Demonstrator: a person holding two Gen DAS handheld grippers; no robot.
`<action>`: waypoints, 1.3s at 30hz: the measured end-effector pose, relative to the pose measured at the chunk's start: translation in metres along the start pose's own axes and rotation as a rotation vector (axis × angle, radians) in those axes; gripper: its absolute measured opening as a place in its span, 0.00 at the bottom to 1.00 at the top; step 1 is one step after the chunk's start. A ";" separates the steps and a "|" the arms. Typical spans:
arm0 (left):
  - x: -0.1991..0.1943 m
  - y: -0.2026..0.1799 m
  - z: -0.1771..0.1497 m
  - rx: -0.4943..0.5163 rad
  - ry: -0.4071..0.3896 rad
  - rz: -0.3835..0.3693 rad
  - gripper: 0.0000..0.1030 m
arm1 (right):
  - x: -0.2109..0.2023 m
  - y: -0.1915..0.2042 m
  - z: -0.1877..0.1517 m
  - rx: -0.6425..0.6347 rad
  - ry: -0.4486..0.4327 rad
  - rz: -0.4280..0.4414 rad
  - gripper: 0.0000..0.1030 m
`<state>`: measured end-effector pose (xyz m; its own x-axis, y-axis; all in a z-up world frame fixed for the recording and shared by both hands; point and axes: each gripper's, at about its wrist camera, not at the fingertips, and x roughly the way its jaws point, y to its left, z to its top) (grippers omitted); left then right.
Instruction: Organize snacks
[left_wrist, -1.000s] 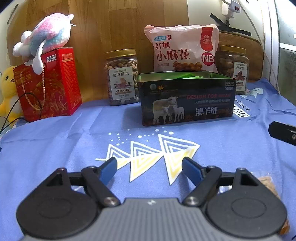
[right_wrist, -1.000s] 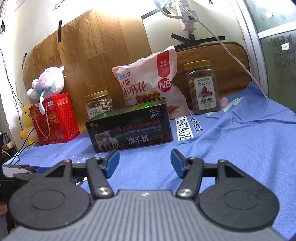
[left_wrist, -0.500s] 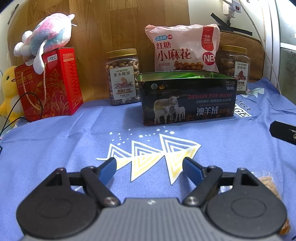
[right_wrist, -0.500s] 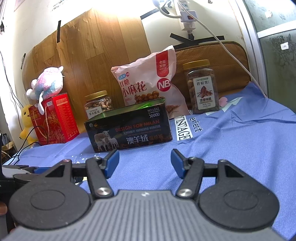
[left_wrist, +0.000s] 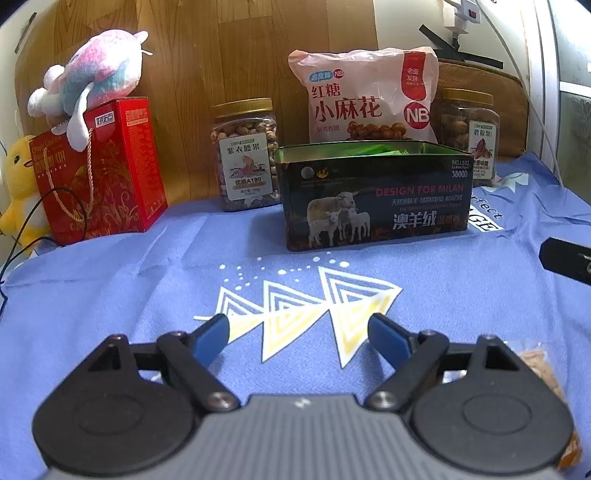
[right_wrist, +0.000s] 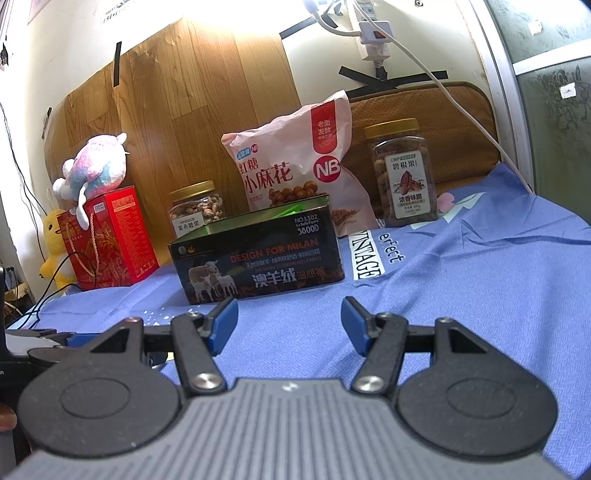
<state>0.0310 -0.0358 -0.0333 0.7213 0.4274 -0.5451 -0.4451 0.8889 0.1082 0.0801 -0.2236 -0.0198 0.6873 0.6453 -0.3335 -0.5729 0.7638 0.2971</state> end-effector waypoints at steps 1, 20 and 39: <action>0.000 0.000 0.001 0.002 0.000 0.000 0.83 | 0.000 0.000 0.000 0.001 -0.001 -0.001 0.62; 0.001 0.000 0.000 0.009 -0.002 0.007 0.84 | -0.006 0.005 -0.003 0.018 -0.018 -0.013 0.63; 0.000 -0.002 0.001 0.016 -0.003 0.022 0.85 | -0.007 0.004 -0.002 0.021 -0.022 -0.011 0.63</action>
<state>0.0322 -0.0369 -0.0332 0.7129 0.4476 -0.5398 -0.4525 0.8817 0.1336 0.0721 -0.2245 -0.0178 0.7029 0.6366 -0.3174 -0.5562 0.7700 0.3127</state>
